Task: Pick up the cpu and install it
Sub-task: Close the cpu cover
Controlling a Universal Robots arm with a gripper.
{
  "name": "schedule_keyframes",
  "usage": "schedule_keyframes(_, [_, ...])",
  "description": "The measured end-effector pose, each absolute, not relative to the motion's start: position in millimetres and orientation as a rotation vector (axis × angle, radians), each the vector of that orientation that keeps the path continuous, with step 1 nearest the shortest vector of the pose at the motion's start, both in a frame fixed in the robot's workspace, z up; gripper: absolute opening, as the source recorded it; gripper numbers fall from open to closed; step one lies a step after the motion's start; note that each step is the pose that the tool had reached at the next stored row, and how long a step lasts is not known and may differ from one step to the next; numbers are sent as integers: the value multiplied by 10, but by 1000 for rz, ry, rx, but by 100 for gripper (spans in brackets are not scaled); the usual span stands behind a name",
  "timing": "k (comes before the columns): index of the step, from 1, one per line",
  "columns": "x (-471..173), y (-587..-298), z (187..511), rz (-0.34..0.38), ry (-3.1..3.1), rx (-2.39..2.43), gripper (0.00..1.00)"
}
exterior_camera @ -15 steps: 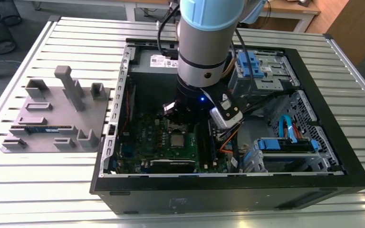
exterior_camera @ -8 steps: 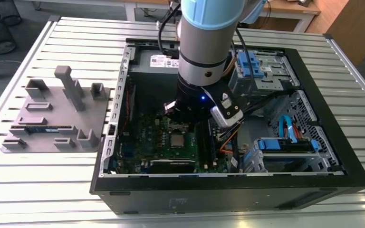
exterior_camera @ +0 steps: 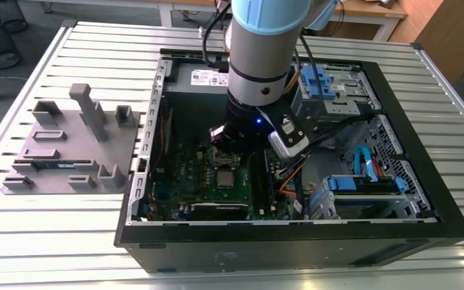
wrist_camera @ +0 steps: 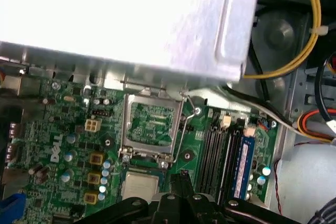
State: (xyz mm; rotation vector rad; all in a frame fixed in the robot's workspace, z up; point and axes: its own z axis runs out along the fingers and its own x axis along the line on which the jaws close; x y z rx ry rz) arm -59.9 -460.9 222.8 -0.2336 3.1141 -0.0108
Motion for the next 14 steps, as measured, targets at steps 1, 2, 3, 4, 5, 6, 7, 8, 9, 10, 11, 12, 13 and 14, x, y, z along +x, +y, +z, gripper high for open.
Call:
schedule_keyframes(1, [-597, -4588, 2225, -11, 3114, -234, 11])
schedule_keyframes(2, [-596, -4566, 2221, -11, 3114, -234, 11])
schedule_keyframes(3, [-595, -4545, 2217, -11, 3114, -235, 11])
schedule_keyframes(4, [-593, -4527, 2214, -11, 3114, -236, 11])
schedule_keyframes(5, [-589, -4514, 2211, -10, 3114, -238, 11])
schedule_keyframes(6, [-586, -4508, 2208, -11, 3113, -242, 11])
schedule_keyframes(7, [-583, -4503, 2206, -10, 3113, -248, 11])
schedule_keyframes(8, [-581, -4500, 2202, -10, 3112, -255, 11])
schedule_keyframes(9, [-580, -4497, 2198, -10, 3112, -263, 11])
schedule_keyframes(10, [-579, -4495, 2194, -10, 3111, -274, 11])
schedule_keyframes(11, [-578, -4493, 2190, -10, 3110, -285, 11])
schedule_keyframes(12, [-577, -4491, 2187, -10, 3109, -295, 11])
schedule_keyframes(13, [-575, -4487, 2183, -10, 3108, -303, 11])
schedule_keyframes(14, [-575, -4478, 2180, -10, 3107, -307, 11])
